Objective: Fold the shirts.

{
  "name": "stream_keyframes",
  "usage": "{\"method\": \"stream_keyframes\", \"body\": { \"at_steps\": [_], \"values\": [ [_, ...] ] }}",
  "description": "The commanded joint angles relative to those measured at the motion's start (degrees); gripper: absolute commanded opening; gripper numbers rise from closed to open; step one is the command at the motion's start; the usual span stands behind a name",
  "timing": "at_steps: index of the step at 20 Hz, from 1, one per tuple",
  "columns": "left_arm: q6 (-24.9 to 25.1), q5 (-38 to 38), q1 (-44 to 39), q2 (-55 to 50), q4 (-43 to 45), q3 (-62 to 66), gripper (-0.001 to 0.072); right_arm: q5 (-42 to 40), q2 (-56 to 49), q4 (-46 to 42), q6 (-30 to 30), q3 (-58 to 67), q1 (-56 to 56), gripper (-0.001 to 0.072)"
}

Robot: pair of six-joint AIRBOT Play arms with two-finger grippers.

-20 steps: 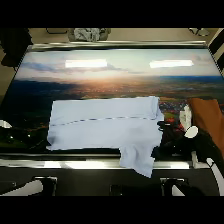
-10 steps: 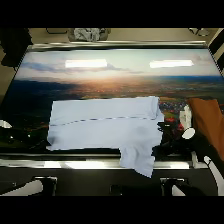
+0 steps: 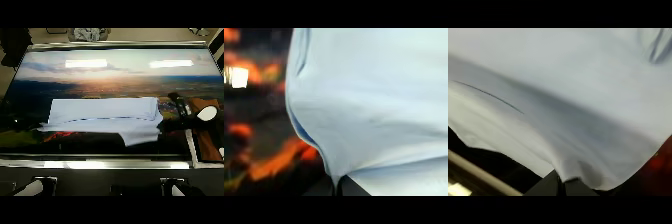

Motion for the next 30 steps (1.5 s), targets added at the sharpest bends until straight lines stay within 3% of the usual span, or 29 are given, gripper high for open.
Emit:
{"method": "stream_keyframes", "body": {
  "at_steps": [1,5,9,16,17,18,19,20,22,24,30],
  "values": [
    [-2.9,5.9,-3.3,-0.8,-2.7,6.6,0.0028,-5.4,-4.5,0.5,1.3,10.2,0.0,0.005],
    [-5.9,7.4,-7.4,-13.8,-2.7,18.1,0.0029,-10.1,-19.6,2.7,1.2,18.5,0.0,0.005],
    [-8.7,3.8,-9.0,-27.6,-2.8,28.8,0.0031,-12.6,-32.2,9.0,1.1,24.3,0.1,0.0052],
    [-10.8,3.0,-9.0,-34.8,-2.4,31.0,0.0033,-13.7,-37.1,11.8,-0.6,24.9,0.1,0.0055],
    [-10.8,3.0,-9.0,-34.8,-2.5,31.0,0.0077,-13.4,-36.8,12.0,-0.6,24.9,0.0,0.0092],
    [-10.8,2.2,-8.9,-34.7,-2.4,31.4,0.0334,-12.5,-35.9,11.9,-0.7,25.0,-0.4,0.0322],
    [-10.8,1.0,-8.6,-34.7,-2.5,32.4,0.0587,-10.2,-34.8,12.0,-2.9,25.6,-1.1,0.0641],
    [-10.8,-0.4,-8.1,-34.5,-2.5,33.9,0.0621,-7.3,-33.6,11.3,-5.4,26.4,-2.5,0.0705],
    [-13.5,-1.6,-7.0,-33.1,-2.5,36.1,0.0614,-1.5,-32.5,7.7,-5.6,27.4,-7.1,0.0708],
    [-18.5,-0.6,-6.6,-30.3,-2.7,36.7,0.0553,4.4,-33.7,7.5,-4.6,27.3,-12.3,0.0713],
    [-16.1,0.0,-9.9,-20.4,-2.9,36.7,0.0525,8.0,-41.4,18.3,-4.2,26.5,-15.3,0.0713]
  ]
}}
